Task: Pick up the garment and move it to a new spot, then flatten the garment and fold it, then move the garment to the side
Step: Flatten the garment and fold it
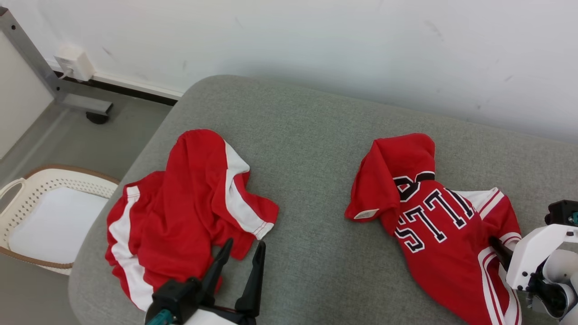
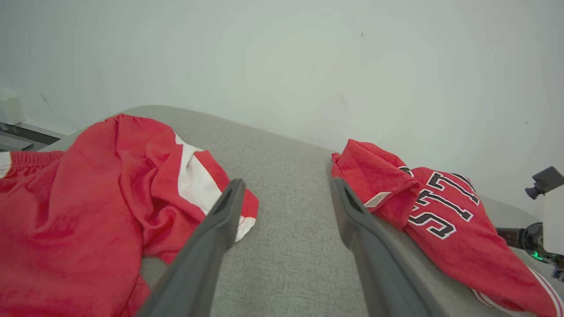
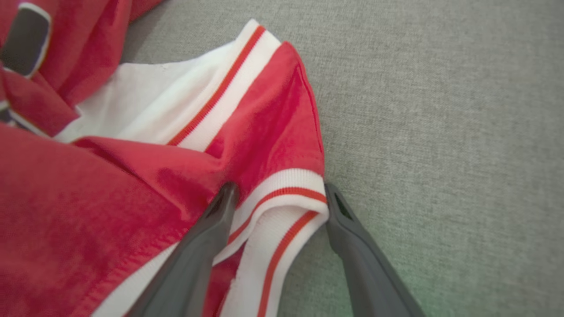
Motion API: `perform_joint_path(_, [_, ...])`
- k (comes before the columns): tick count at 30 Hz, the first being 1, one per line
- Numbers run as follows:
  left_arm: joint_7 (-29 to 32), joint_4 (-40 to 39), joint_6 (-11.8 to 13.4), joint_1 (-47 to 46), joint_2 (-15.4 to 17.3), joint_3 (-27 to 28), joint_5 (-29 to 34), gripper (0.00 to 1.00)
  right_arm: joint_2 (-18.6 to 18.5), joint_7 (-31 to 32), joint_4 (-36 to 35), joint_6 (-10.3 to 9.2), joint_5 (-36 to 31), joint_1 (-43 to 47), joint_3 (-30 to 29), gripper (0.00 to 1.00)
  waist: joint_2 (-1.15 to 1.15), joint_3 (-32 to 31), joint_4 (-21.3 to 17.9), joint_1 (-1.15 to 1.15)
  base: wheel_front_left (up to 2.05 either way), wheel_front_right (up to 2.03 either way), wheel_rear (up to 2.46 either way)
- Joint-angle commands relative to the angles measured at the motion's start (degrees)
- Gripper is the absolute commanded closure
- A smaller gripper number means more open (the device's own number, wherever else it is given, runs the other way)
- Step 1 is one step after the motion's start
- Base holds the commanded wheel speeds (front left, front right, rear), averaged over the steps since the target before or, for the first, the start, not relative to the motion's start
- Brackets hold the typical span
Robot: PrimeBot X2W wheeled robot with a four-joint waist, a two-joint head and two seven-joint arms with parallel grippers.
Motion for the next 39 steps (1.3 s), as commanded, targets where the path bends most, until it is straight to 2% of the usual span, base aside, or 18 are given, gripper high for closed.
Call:
perform_joint_path(1, [-0.01, 0.26, -0.29, 0.58, 0.11, -0.04, -0.01, 0.0, 0.21, 1.61, 1.0, -0.11, 1.42, 1.3, 1.09, 0.09, 0.0, -0.13, 0.12, 0.0, 0.0, 0.0, 0.0])
perform_joint_path(2, [-0.01, 0.22, -0.28, 0.59, 0.1, -0.14, -0.27, 0.0, 0.18, 1.82, 0.76, -0.11, 1.86, 1.38, 1.41, 0.57, 0.0, -0.14, 0.11, 0.0, 0.0, 0.0, 0.0])
perform_joint_path(3, [-0.01, 0.15, -0.19, 0.58, 0.09, -0.21, -0.57, 0.0, -0.01, 1.32, 0.41, -0.1, 2.01, 1.37, 1.84, 1.0, 0.0, -0.18, 0.06, 0.0, 0.0, 0.0, 0.0])
perform_joint_path(14, [-0.01, -0.53, 0.03, 0.53, 0.1, -0.8, -1.0, 0.0, -4.16, -12.5, -3.76, -0.11, -0.07, -3.69, 3.08, 1.0, 0.0, -0.39, -2.5, 0.0, 0.0, 0.0, 0.0])
perform_joint_path(18, [-0.01, -1.28, -0.25, -0.43, 0.1, -1.7, -1.11, 0.0, -7.03, -16.79, -4.76, -0.11, -1.41, -7.41, 2.32, 1.0, 0.0, 2.18, -2.7, 0.0, 0.0, 0.0, 0.0])
perform_joint_path(22, [-0.01, -2.09, -0.56, -2.03, 0.1, -2.35, -1.37, 0.0, -9.79, -18.51, -4.9, -0.11, -4.17, -11.87, 2.49, 1.0, 0.0, 6.49, -2.22, 0.0, 0.0, 0.0, 0.0])
perform_joint_path(27, [-0.01, -3.28, -0.89, -4.47, 0.11, -2.95, -1.68, 0.0, -12.99, -20.31, -2.59, -0.12, -7.96, -18.08, 2.12, 1.0, 0.0, 11.77, -0.81, 0.0, 0.0, 0.0, 0.0])
perform_joint_path(31, [-0.01, -3.58, -0.75, -5.9, 0.1, -3.3, -2.11, 0.0, -13.97, -21.62, 1.44, -0.12, -10.07, -22.08, 1.47, 1.0, 0.0, 14.34, 0.22, 0.0, 0.0, 0.0, 0.0])
perform_joint_path(34, [-0.01, -3.74, -0.57, -6.4, 0.1, -3.56, -2.3, 0.0, -15.37, -22.9, 5.33, -0.12, -13.22, -24.36, 1.82, 0.91, 0.0, 15.16, 0.67, 0.0, 0.0, 0.0, 0.0])
perform_joint_path(35, [-0.01, -3.73, -0.47, -6.51, 0.11, -3.68, -2.41, 0.0, -15.56, -23.65, 6.76, -0.12, -14.47, -24.91, 1.77, 0.65, 0.0, 15.24, 0.76, 0.0, 0.0, 0.0, 0.0])
perform_joint_path(36, [-0.01, -3.65, -0.43, -6.62, 0.1, -3.74, -2.52, 0.0, -15.55, -24.37, 8.08, -0.12, -15.54, -25.41, 1.7, 0.0, 0.0, 15.18, 0.76, 0.0, 0.0, 0.0, 0.0])
perform_joint_path(39, [-0.01, -3.36, -0.2, -6.53, 0.1, -3.7, -2.38, 0.0, -13.15, -26.94, 11.06, -0.11, -16.82, -25.93, 1.21, 0.0, 0.0, 14.05, -0.03, 0.0, 0.0, 0.0, 0.0])
